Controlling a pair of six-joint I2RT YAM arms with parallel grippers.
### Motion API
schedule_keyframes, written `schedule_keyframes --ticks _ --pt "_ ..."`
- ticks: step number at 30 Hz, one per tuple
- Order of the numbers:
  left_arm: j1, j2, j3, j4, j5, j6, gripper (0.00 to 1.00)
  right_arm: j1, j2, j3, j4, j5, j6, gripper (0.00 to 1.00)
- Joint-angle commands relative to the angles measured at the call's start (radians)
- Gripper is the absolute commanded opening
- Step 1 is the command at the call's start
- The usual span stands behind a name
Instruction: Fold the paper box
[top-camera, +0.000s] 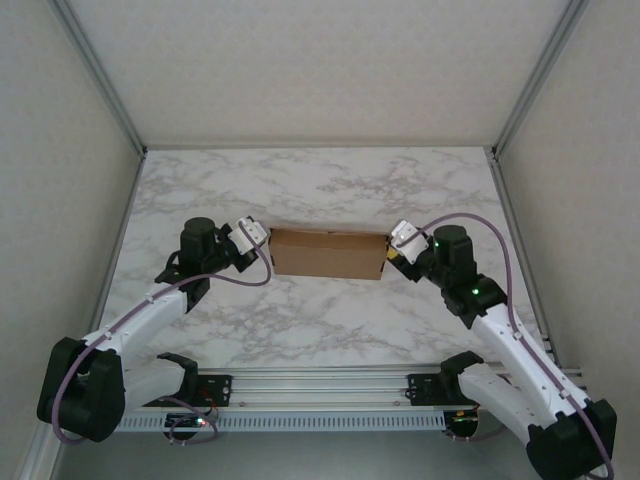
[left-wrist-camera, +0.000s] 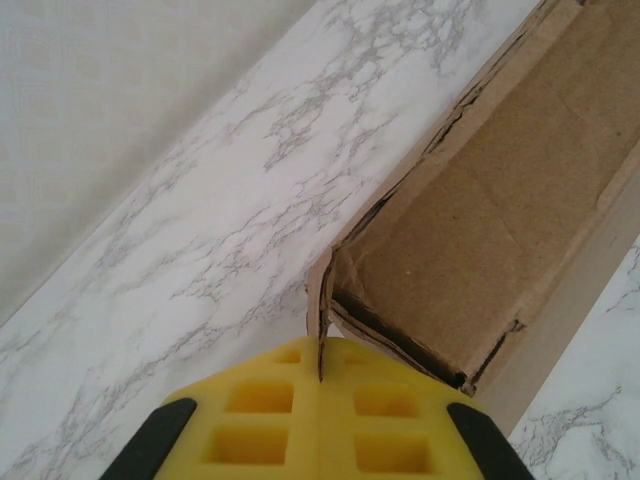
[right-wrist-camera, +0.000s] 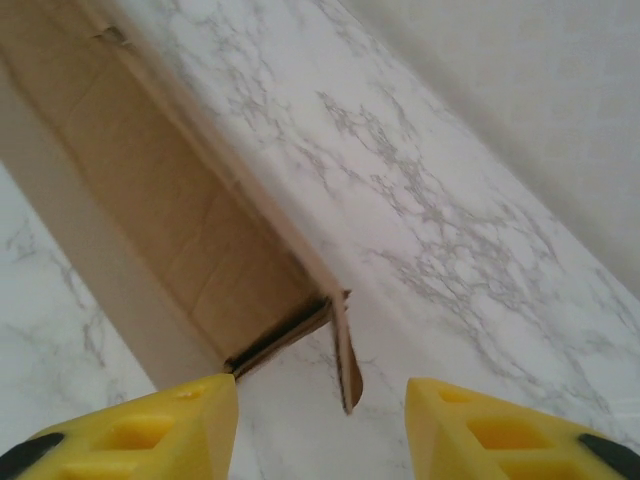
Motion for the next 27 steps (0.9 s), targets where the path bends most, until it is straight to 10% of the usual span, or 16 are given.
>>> schedule_keyframes --ticks 1,15,27 --pt "-0.002 -0.014 0.021 0.002 0.006 -0.01 0.05 -0.054 -0.058 -0.024 0.054 -0.144 -0.079 0.5" --pt "-0.001 -0.034 0.007 0.025 0.0 -0.027 0.05 -0.175 0.125 0.063 0.005 -0.347 -0.141 0.48" --pt "-0.005 -0.015 0.034 -0.002 0.017 -0.043 0.05 -0.163 0.196 0.107 -0.006 -0.368 -0.15 0.19"
